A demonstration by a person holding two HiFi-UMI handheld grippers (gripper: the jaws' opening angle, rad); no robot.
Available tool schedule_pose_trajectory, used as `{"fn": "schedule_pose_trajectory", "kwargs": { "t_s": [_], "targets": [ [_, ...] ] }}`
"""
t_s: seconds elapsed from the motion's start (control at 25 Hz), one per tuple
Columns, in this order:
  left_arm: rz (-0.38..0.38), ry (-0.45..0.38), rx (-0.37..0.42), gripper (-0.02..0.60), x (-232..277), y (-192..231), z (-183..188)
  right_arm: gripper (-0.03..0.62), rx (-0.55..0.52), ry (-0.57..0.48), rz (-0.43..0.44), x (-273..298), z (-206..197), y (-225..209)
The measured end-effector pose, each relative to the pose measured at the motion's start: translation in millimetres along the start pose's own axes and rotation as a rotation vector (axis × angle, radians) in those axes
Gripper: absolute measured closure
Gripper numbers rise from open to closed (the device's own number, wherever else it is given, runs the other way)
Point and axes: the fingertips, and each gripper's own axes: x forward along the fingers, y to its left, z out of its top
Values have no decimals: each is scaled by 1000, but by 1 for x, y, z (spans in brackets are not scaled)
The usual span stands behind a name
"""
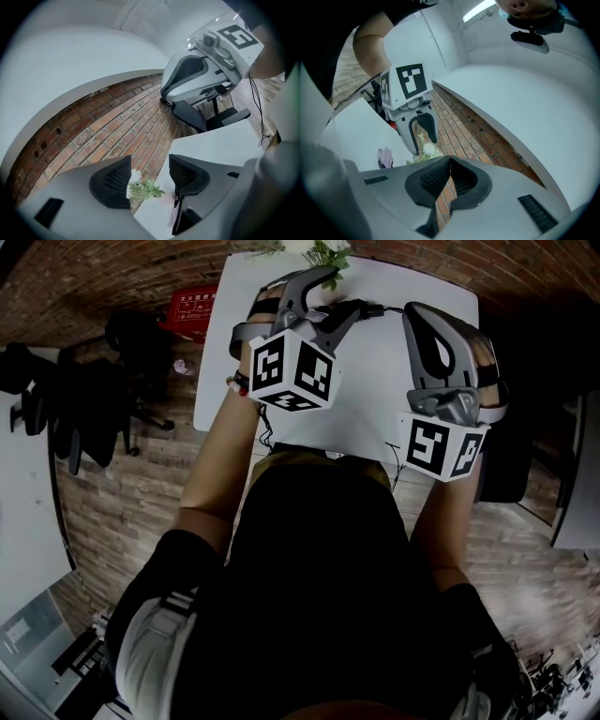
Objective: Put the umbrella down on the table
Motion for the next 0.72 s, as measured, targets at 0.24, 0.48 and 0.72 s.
{"fn": "schedule_pose_trajectory", "kwargs": {
  "t_s": [0.24,0.48,0.72],
  "targets": [
    [17,-26,-8,341,-15,-1,14,565,2,-4,-16,-5,-3,-2],
    [40,-39,-14,367,-35,2,20,565,-1,-15,-12,-7,3,1],
    [75,-50,-13,408,-51,9,27,565,-10,-23,-7,-9,9,3]
  ]
}}
